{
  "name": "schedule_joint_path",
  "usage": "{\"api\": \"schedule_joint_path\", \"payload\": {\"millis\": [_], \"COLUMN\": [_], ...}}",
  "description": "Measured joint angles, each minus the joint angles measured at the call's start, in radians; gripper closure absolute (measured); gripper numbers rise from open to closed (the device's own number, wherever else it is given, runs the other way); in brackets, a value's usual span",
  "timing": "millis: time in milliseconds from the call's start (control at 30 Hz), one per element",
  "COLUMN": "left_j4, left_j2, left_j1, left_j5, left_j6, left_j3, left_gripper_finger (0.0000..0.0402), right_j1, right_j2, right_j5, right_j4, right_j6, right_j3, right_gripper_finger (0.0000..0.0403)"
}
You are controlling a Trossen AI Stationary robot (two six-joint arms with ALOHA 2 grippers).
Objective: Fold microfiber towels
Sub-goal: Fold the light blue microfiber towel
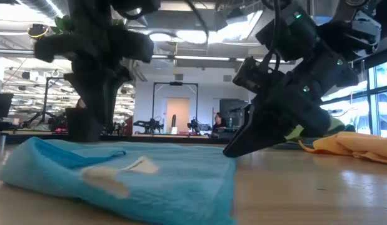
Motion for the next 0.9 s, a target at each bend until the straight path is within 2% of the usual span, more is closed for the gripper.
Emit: {"api": "schedule_joint_path", "payload": {"millis": [133,333,467,600,767,900], "left_j4": [0.003,0.002,-0.002,0.002,0.125,0.283], "left_j2": [0.0,-0.001,-0.001,-0.001,-0.001,-0.002], "left_j1": [-0.007,0.025,0.045,0.056,0.053,0.041], "left_j5": [-0.001,-0.017,-0.064,-0.077,-0.071,0.009], "left_j6": [0.12,0.144,0.145,0.18,0.303,0.459], "left_j3": [0.0,0.0,0.0,0.0,0.0,0.0], "left_gripper_finger": [0.0333,0.0333,0.0333,0.0333,0.0333,0.0333], "right_j1": [-0.034,-0.093,-0.132,-0.148,-0.114,-0.066], "right_j2": [-0.003,-0.024,-0.066,-0.117,-0.194,-0.264], "right_j5": [0.001,0.013,0.12,0.093,0.068,0.069], "right_j4": [-0.036,-0.137,-0.235,-0.294,-0.366,-0.474], "right_j6": [-0.066,-0.201,-0.233,-0.227,-0.197,-0.146], "right_j3": [0.002,0.004,0.001,-0.003,-0.005,-0.005], "right_gripper_finger": [0.0309,0.0309,0.0309,0.0309,0.0309,0.0309]}}
